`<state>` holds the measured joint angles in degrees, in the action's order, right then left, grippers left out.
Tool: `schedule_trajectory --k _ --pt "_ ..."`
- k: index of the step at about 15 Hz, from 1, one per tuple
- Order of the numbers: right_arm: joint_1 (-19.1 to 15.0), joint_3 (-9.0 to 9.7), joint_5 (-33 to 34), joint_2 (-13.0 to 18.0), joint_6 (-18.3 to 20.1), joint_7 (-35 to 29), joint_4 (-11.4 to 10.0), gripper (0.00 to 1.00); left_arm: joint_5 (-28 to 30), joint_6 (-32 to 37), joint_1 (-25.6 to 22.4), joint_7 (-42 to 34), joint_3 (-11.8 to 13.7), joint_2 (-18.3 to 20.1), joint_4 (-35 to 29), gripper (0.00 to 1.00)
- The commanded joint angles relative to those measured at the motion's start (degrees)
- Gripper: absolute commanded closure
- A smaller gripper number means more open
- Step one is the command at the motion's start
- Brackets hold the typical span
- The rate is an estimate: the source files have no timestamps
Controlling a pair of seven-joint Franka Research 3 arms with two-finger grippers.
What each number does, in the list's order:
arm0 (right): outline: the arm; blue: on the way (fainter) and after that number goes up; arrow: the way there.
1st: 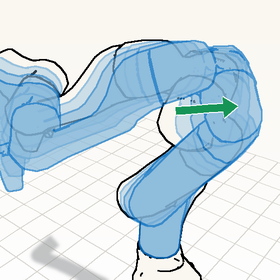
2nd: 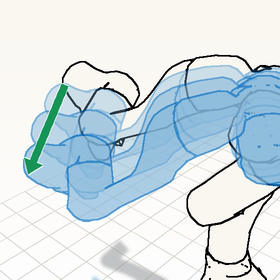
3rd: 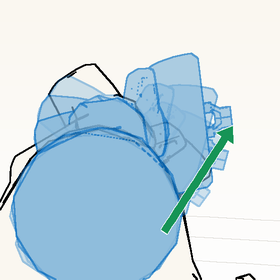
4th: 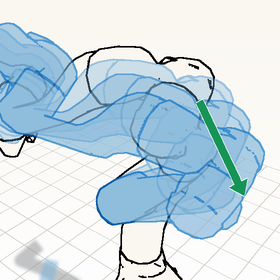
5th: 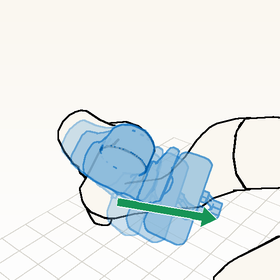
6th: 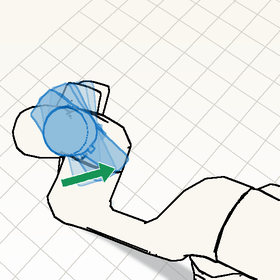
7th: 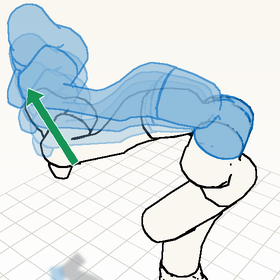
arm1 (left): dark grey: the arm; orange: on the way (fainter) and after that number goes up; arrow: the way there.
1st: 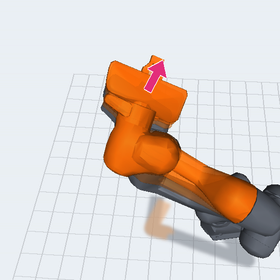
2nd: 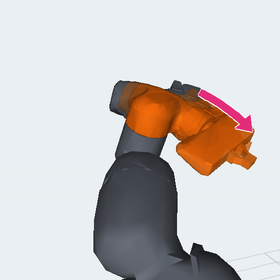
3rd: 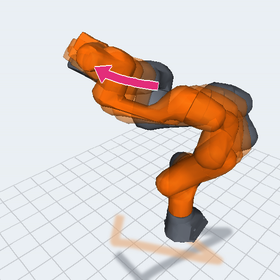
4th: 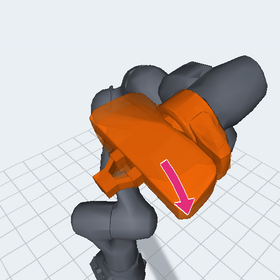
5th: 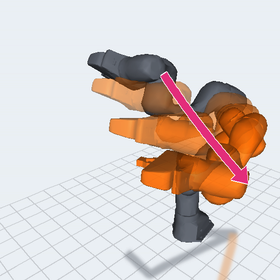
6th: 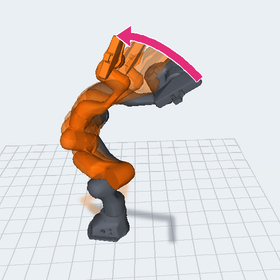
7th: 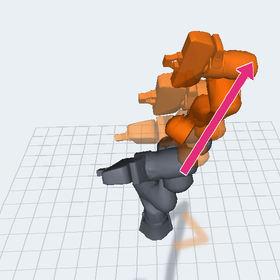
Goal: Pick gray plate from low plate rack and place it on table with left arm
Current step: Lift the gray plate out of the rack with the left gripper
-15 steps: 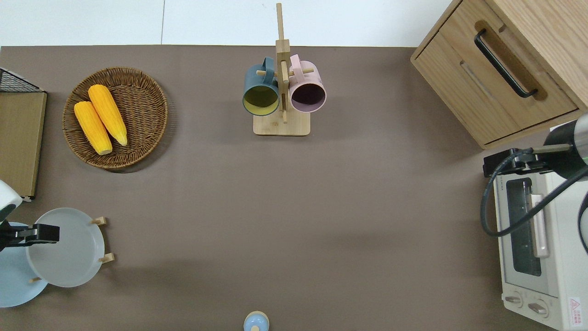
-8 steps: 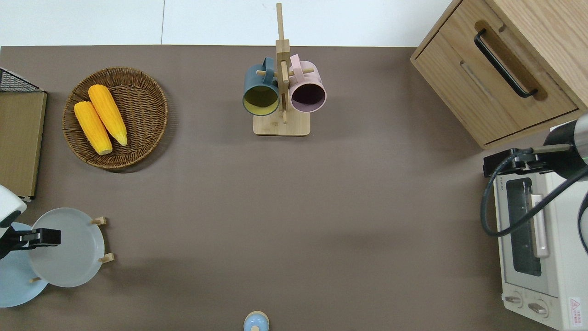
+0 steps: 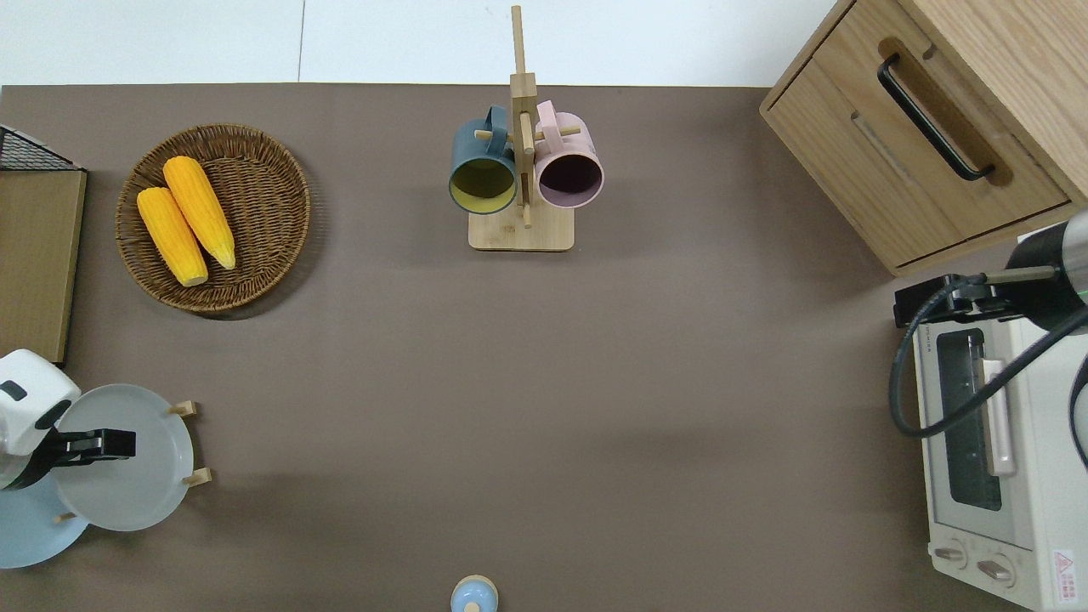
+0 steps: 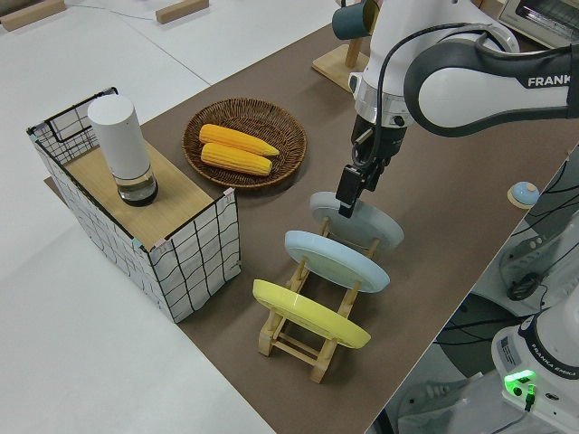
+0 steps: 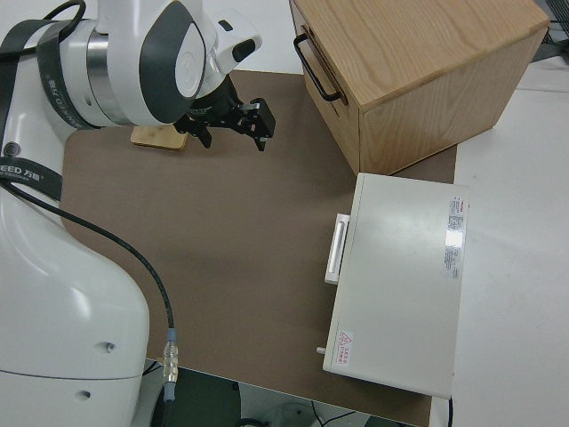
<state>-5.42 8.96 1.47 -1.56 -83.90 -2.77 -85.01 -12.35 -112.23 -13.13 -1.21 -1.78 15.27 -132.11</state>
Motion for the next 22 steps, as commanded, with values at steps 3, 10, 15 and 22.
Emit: schedule_trajectory --k 3,10,15,22 --pt "0.41 -0.34 -0.15 -0.02 0.14 -0.22 0.37 0.017 -1.53 -2.12 -0.58 -0.37 -0.07 1.95 -2.54 0.01" --pt "0.41 -0.34 -0.15 -0.02 0.05 -0.22 0.37 0.017 -1.62 -2.30 -0.49 0.33 -0.16 1.78 -3.06 0.69" --pt "0.41 -0.34 -0.15 -0.02 0.05 -0.22 0.37 0.017 -5.23 -2.29 0.21 0.50 -0.24 1.51 -3.50 1.00" --pt "0.41 -0.34 -0.15 -0.02 0.14 -0.22 0.37 0.017 -5.23 -1.94 0.30 0.51 -0.24 1.43 -3.33 1.00"
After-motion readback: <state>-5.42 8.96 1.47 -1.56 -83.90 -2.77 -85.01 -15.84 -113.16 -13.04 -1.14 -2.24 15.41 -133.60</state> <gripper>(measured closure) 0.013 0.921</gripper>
